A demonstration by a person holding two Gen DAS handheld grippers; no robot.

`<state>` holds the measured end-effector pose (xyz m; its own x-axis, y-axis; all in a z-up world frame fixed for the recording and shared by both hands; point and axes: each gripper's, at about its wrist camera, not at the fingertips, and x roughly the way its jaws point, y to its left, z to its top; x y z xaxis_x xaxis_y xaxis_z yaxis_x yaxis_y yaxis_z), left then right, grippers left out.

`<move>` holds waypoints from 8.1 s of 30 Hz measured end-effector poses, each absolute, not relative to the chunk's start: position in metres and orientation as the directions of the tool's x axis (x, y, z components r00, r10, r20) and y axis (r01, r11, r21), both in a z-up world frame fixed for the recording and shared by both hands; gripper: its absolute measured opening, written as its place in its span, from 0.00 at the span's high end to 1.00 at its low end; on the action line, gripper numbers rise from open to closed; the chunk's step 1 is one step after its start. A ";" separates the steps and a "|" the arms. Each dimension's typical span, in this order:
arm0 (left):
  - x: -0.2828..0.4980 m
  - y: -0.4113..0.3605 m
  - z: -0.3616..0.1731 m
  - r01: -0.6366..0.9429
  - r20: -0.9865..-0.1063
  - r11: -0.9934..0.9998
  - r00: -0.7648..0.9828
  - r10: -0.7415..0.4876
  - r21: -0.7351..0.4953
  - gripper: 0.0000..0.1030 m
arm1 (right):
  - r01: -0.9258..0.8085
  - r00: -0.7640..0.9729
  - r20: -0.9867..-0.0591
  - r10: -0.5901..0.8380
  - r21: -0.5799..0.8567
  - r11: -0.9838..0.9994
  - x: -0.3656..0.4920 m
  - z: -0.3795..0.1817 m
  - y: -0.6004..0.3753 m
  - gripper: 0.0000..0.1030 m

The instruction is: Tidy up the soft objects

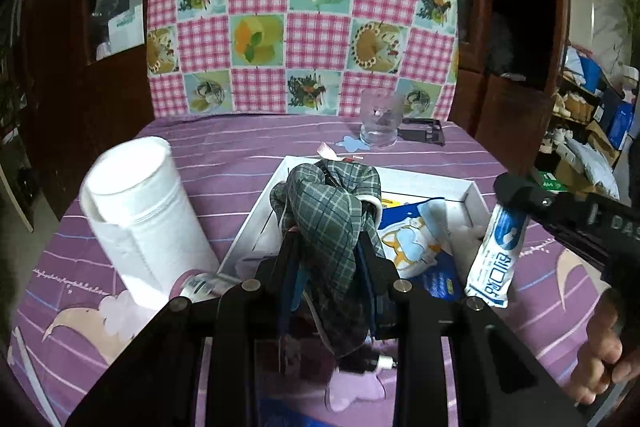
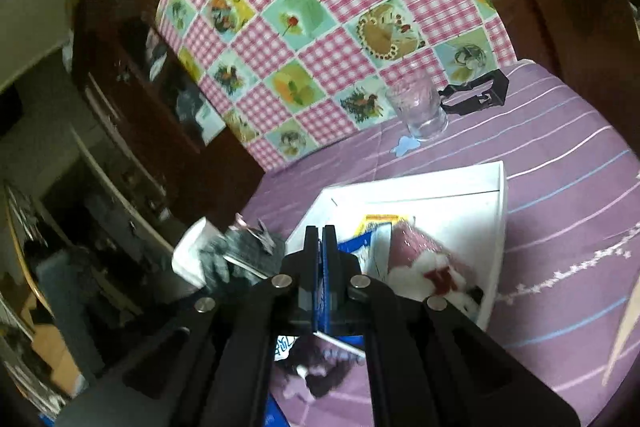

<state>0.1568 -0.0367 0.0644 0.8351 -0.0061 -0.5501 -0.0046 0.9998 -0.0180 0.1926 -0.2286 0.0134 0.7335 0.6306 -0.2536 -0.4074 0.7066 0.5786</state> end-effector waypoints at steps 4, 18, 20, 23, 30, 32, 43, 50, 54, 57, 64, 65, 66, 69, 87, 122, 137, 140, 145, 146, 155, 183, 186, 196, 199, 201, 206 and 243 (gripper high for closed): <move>0.182 -0.034 0.056 -0.006 -0.568 0.999 0.823 -0.016 -0.036 0.74 | -0.356 0.783 -0.261 0.564 0.555 0.751 0.195 0.007 -0.230 0.97; 0.205 -0.025 0.024 -0.030 -0.608 1.000 0.794 0.020 -0.007 0.74 | -0.232 0.831 -0.402 0.385 0.378 0.896 0.207 -0.020 -0.217 0.97; 0.206 -0.026 0.023 -0.026 -0.605 1.000 0.796 0.022 0.002 0.74 | -0.207 0.849 -0.400 0.345 0.349 0.914 0.207 -0.020 -0.218 0.97; 0.207 -0.030 0.021 -0.008 -0.599 1.000 0.801 0.011 0.008 0.73 | -0.153 0.881 -0.369 0.296 0.369 0.917 0.206 -0.020 -0.228 0.97; 0.203 -0.029 0.023 0.001 -0.554 0.999 0.832 -0.029 -0.051 0.64 | -0.182 0.895 -0.300 0.330 0.430 0.884 0.204 -0.020 -0.231 0.97; 0.200 -0.029 0.027 0.018 -0.541 0.998 0.839 -0.052 -0.067 0.50 | -0.211 0.890 -0.295 0.348 0.409 0.888 0.203 -0.019 -0.224 0.97; 0.204 -0.027 0.021 -0.002 -0.621 1.000 0.784 -0.016 -0.028 0.26 | -0.192 0.813 -0.477 0.335 0.323 0.927 0.218 -0.030 -0.212 0.97; 0.196 -0.020 0.029 0.036 -0.596 0.996 0.799 -0.076 -0.079 0.26 | -0.250 0.829 -0.434 0.352 0.276 0.928 0.200 -0.020 -0.209 0.68; 0.191 -0.020 0.037 0.048 -0.572 0.994 0.815 -0.094 -0.095 0.25 | -0.207 0.888 -0.338 0.311 0.311 0.928 0.189 -0.011 -0.222 0.35; 0.189 -0.018 0.042 0.061 -0.564 0.993 0.819 -0.109 -0.103 0.24 | -0.173 0.899 -0.345 0.269 0.284 0.943 0.187 -0.006 -0.226 0.35; 0.184 -0.002 0.061 0.043 -0.554 0.991 0.826 -0.106 -0.124 0.25 | -0.104 0.811 -0.496 0.309 0.398 0.911 0.195 -0.010 -0.256 0.35; 0.185 0.001 0.062 0.035 -0.558 0.991 0.824 -0.101 -0.127 0.34 | -0.089 0.789 -0.522 0.323 0.424 0.901 0.196 -0.013 -0.261 0.38; 0.186 0.005 0.062 0.029 -0.563 0.990 0.820 -0.100 -0.135 0.40 | -0.082 0.765 -0.542 0.347 0.452 0.888 0.195 -0.015 -0.266 0.51; 0.192 0.012 0.059 0.010 -0.612 0.988 0.784 -0.101 -0.152 0.67 | -0.073 0.712 -0.587 0.387 0.485 0.871 0.193 -0.017 -0.269 0.62; 0.196 0.023 0.049 -0.041 -0.648 0.992 0.760 -0.049 -0.123 0.74 | -0.040 0.661 -0.735 0.154 0.170 0.985 0.187 -0.023 -0.253 0.95; 0.038 0.095 0.060 -0.077 -0.552 0.983 0.834 -0.029 -0.167 0.51 | -0.493 0.687 -0.486 0.540 0.235 0.838 0.139 0.012 -0.180 0.48; 0.053 0.022 -0.012 0.102 -0.717 0.992 0.685 -0.127 -0.077 0.48 | -0.661 0.506 -0.565 0.651 0.231 0.714 0.114 -0.005 -0.135 0.48; 0.056 0.017 -0.019 0.115 -0.751 0.992 0.650 -0.117 -0.055 0.33 | -0.686 0.481 -0.588 0.650 0.209 0.697 0.110 -0.010 -0.126 0.48; 0.057 0.011 -0.021 0.167 -0.761 0.983 0.626 -0.168 -0.079 0.14 | -0.685 0.467 -0.636 0.614 0.179 0.706 0.111 -0.024 -0.116 0.48; 0.059 0.007 -0.022 0.182 -0.766 0.981 0.620 -0.168 -0.069 0.08 | -0.682 0.468 -0.640 0.610 0.178 0.709 0.112 -0.025 -0.116 0.48; 0.058 -0.007 -0.022 0.224 -0.774 0.974 0.611 -0.167 -0.034 0.14 | -0.617 0.486 -0.643 0.592 0.228 0.753 0.127 -0.023 -0.132 0.48; 0.026 0.010 0.008 0.229 -0.616 0.961 0.739 -0.273 -0.152 0.95 | -0.549 0.527 -0.614 0.587 0.281 0.787 0.135 -0.018 -0.146 0.48; 0.022 0.020 0.015 0.226 -0.579 0.956 0.760 -0.295 -0.189 0.96 | -0.541 0.536 -0.606 0.588 0.288 0.790 0.135 -0.017 -0.148 0.48; 0.006 0.026 0.032 0.262 -0.470 0.937 0.813 -0.343 -0.231 0.96 | -0.520 0.561 -0.578 0.593 0.311 0.795 0.138 -0.013 -0.156 0.48; 0.003 0.028 0.037 0.263 -0.438 0.935 0.830 -0.346 -0.240 0.96 | -0.521 0.570 -0.556 0.605 0.325 0.789 0.136 -0.010 -0.159 0.48; 0.004 0.029 0.041 0.254 -0.428 0.937 0.839 -0.337 -0.241 0.96 | -0.521 0.579 -0.544 0.607 0.326 0.789 0.135 -0.007 -0.161 0.48; 0.007 0.031 0.057 0.212 -0.409 0.950 0.864 -0.292 -0.231 0.96 | -0.512 0.604 -0.523 0.601 0.323 0.796 0.135 -0.003 -0.166 0.48; 0.132 -0.023 0.103 0.224 -0.340 0.936 0.888 -0.311 -0.273 0.96 | -0.316 0.859 -0.340 0.382 0.236 0.919 0.171 0.022 -0.196 0.48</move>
<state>0.1320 -0.0233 0.1028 0.8875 -0.3112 -0.3398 0.2235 0.9356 -0.2731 0.1715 -0.1957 0.0217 0.8590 0.3824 -0.3404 -0.3158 0.9191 0.2357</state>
